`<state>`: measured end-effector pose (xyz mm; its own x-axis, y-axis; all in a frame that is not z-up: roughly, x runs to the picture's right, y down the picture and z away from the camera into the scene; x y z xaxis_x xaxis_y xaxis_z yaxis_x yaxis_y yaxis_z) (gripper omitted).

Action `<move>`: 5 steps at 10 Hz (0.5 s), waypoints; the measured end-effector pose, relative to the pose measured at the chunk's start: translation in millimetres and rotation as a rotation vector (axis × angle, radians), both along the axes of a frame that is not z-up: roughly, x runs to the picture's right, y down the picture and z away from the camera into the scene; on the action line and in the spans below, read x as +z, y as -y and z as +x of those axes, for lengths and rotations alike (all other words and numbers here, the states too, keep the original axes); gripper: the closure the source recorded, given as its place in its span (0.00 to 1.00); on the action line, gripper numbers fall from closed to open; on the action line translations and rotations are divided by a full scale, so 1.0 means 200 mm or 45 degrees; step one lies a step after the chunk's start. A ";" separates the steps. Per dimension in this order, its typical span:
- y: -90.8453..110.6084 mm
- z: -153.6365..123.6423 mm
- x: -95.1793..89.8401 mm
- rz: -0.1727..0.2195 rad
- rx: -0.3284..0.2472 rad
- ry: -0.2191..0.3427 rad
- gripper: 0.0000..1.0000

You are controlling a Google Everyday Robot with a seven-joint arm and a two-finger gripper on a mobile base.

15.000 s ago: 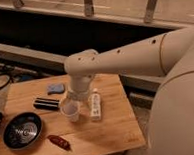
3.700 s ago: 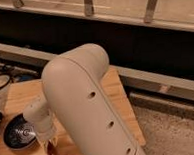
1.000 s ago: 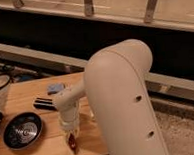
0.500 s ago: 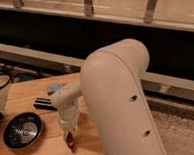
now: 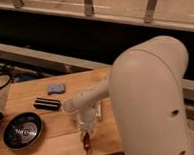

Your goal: Drag the pepper across the table

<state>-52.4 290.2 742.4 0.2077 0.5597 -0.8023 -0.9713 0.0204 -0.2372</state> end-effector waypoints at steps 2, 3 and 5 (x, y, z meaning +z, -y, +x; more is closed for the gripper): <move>-0.06 0.15 -0.05 0.003 -0.007 0.003 1.00; -0.07 0.17 -0.06 0.003 -0.012 0.008 1.00; -0.06 0.17 -0.06 0.010 -0.018 0.020 1.00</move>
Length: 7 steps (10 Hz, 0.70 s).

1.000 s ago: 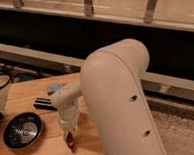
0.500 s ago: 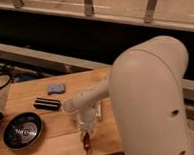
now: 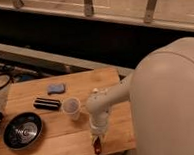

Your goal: Drag the pepper across the table

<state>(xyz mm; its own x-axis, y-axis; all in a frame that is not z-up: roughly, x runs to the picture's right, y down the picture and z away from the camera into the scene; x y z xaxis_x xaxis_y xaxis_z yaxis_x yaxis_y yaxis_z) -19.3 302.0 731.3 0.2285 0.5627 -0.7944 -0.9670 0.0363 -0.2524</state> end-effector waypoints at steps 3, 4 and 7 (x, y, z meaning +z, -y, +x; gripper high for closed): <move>0.02 -0.06 0.01 -0.002 -0.007 0.007 1.00; 0.02 -0.03 0.01 -0.002 -0.011 0.009 1.00; 0.02 -0.01 0.01 0.004 -0.015 0.016 1.00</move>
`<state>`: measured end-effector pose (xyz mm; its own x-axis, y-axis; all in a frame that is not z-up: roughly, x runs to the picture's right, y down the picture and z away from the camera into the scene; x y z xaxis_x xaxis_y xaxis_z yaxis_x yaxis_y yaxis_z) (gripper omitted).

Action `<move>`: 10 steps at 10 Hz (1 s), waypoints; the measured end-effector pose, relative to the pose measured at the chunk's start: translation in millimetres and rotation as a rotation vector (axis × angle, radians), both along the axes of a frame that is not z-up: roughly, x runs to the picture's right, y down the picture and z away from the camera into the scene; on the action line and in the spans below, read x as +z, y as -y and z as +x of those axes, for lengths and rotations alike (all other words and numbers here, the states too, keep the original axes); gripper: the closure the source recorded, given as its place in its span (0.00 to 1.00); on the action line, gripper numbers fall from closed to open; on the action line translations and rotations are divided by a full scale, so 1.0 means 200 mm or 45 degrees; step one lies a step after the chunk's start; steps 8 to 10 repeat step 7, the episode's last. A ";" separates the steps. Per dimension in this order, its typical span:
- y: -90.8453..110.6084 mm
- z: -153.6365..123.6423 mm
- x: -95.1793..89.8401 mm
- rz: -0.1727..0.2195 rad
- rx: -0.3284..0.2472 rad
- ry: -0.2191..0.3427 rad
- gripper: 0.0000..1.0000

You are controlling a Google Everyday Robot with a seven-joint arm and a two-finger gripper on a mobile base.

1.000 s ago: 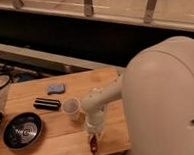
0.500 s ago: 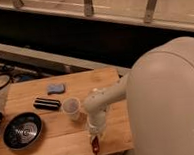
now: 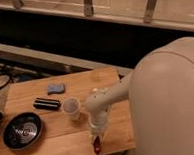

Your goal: Drag the pepper across the table

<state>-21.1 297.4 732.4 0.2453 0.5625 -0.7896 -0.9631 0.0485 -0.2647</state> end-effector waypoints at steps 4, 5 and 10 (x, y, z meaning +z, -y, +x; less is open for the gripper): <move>0.02 -0.02 0.01 0.002 -0.012 0.010 1.00; 0.01 0.01 0.00 0.004 -0.013 0.009 1.00; 0.03 -0.04 0.01 0.009 -0.021 0.024 1.00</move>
